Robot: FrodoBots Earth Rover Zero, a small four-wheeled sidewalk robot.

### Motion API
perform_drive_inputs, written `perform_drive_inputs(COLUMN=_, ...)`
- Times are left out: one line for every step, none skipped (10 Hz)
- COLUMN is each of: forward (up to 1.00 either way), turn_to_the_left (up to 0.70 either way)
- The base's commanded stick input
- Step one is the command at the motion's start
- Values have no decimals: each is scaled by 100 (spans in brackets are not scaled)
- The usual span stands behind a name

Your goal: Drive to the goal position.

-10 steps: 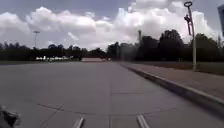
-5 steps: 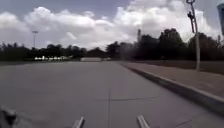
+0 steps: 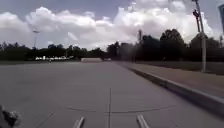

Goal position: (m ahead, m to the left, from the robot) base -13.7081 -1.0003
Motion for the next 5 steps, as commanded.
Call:
perform_drive_inputs(forward=70, turn_to_the_left=0)
perform_drive_inputs(forward=70, turn_to_the_left=0)
perform_drive_inputs(forward=70, turn_to_the_left=0)
perform_drive_inputs(forward=70, turn_to_the_left=0)
perform_drive_inputs(forward=70, turn_to_the_left=0)
